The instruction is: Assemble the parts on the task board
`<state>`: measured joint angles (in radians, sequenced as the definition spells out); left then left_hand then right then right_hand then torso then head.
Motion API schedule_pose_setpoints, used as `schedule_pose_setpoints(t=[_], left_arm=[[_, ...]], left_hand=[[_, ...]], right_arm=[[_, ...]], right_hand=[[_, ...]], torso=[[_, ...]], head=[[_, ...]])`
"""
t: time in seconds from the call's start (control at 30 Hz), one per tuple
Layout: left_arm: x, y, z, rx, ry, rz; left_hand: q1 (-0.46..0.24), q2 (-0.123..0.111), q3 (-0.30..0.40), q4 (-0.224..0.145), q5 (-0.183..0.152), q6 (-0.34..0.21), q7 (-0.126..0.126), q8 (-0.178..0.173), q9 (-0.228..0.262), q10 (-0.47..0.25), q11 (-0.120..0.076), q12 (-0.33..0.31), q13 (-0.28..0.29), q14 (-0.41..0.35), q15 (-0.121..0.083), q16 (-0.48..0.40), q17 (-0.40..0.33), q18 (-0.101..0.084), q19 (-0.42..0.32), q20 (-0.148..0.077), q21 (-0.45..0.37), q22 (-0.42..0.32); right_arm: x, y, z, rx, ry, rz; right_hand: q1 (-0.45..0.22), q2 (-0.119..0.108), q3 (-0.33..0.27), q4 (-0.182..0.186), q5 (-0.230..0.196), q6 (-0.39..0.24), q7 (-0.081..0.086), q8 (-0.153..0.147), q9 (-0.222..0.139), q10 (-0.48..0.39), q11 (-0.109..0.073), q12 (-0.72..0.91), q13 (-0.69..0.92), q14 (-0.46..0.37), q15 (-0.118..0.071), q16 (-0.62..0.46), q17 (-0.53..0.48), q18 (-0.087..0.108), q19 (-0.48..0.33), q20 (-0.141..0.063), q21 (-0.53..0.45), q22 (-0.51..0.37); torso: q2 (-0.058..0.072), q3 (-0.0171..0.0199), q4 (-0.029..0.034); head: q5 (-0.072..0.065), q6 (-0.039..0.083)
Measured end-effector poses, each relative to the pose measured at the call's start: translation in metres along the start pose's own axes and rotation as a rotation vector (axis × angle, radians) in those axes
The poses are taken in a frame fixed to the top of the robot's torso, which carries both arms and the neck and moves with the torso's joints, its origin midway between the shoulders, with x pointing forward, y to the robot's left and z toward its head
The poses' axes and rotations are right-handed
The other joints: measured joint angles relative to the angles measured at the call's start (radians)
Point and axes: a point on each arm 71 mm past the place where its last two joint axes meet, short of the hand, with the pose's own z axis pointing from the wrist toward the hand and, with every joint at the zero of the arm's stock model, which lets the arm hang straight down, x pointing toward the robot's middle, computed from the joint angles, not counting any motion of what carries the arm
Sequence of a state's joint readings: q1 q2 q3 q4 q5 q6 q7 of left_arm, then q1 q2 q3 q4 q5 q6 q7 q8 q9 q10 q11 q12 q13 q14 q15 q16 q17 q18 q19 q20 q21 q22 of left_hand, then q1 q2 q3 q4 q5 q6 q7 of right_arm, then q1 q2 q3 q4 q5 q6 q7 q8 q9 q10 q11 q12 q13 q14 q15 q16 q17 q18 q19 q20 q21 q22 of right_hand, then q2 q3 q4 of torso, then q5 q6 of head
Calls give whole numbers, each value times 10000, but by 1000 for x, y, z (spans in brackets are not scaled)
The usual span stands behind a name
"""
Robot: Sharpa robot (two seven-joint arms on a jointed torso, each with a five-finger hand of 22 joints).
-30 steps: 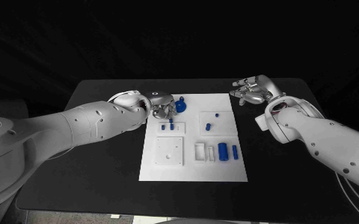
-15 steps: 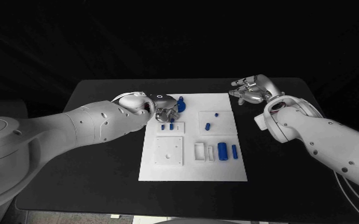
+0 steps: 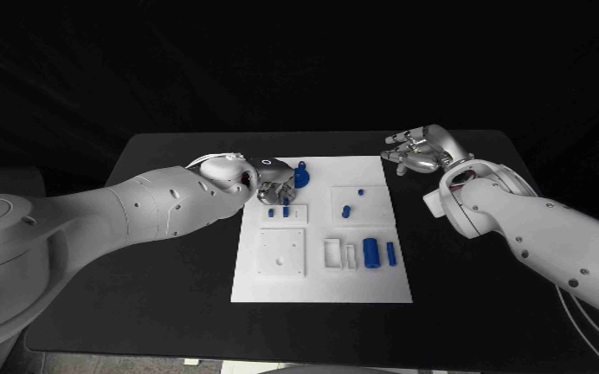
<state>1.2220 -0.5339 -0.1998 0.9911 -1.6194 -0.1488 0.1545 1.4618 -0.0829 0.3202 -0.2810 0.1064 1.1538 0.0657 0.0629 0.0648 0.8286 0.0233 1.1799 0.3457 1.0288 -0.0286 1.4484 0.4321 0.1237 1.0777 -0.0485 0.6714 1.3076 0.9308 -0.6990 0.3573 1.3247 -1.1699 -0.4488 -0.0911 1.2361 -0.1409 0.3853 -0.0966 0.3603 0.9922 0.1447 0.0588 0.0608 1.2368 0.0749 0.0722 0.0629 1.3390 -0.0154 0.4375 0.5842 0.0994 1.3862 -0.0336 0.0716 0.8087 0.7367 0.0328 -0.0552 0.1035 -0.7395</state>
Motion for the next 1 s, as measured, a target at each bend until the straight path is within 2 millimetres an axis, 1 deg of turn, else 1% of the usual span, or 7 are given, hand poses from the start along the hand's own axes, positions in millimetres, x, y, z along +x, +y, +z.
schedule_pose_setpoints(t=[0.1,0.3,0.37,0.6,0.67,0.8,1.0], left_arm=[[0,0,1,-36,2,72],[-2,-1,4,-77,-23,170],[-2,-3,5,-63,-29,188],[-3,-7,8,-15,-53,217],[-3,-8,9,0,-66,221],[-4,-11,11,50,-89,216],[-3,-14,14,60,-64,253]], left_hand=[[-71,74,-151,70,-404,0,0,0,0,-8,-9,112,7,0,0,61,-33,0,85,0,-120,-1],[-238,241,-587,227,-534,100,46,0,0,-31,-34,196,-10,56,-55,69,-80,2,268,-52,-503,-1],[-238,240,-781,309,-537,108,37,0,0,5,-70,205,-11,56,-55,69,-80,-156,359,-71,-631,-2],[-372,368,-1177,609,-537,305,-51,0,0,42,-107,339,58,146,-144,108,-80,-157,451,-126,-794,-2],[-522,376,-1334,754,-536,372,-48,0,0,87,-151,408,93,168,-122,120,-79,-312,500,-106,-827,-2],[-570,335,-1844,1025,-535,412,-88,0,0,60,-196,516,167,224,-146,148,-58,-313,650,-149,-1049,-2],[-407,497,-2135,1168,-535,484,-89,0,0,114,-249,561,188,330,-181,223,-21,-311,826,-183,-1201,5]], right_arm=[[0,0,0,1,1,2],[1,0,0,-2,9,15],[1,0,0,-2,10,16],[1,1,0,-6,13,20],[1,1,0,-8,14,21],[1,1,0,-14,19,26],[2,1,0,-23,28,39]], right_hand=[[0,0,0,0,0,0,0,0,0,0,0,0,0,0,0,0,0,-2,0,0,0,-1],[0,0,0,0,0,0,0,0,0,0,0,0,0,0,0,0,0,-6,0,0,0,-1],[0,0,0,0,0,0,0,0,0,0,0,0,0,0,0,0,-1,-8,0,0,0,-1],[0,0,0,0,0,-1,0,0,8,0,0,0,0,0,0,0,2,-12,0,0,0,-2],[0,0,0,0,0,-1,-1,0,8,0,0,0,0,0,0,0,8,-15,0,0,0,-2],[0,0,0,0,0,-1,-1,0,8,0,0,0,0,0,0,0,8,-20,0,0,0,-3],[0,0,0,0,0,-1,-1,0,8,0,0,0,0,0,0,0,7,7,0,0,0,-3]], torso=[[1,0,0],[1,5,3],[1,7,3],[2,9,5],[4,11,7],[3,13,10],[1,18,-12]], head=[[-7,4],[-8,12],[-8,15],[8,32],[10,36],[16,38],[21,58]])
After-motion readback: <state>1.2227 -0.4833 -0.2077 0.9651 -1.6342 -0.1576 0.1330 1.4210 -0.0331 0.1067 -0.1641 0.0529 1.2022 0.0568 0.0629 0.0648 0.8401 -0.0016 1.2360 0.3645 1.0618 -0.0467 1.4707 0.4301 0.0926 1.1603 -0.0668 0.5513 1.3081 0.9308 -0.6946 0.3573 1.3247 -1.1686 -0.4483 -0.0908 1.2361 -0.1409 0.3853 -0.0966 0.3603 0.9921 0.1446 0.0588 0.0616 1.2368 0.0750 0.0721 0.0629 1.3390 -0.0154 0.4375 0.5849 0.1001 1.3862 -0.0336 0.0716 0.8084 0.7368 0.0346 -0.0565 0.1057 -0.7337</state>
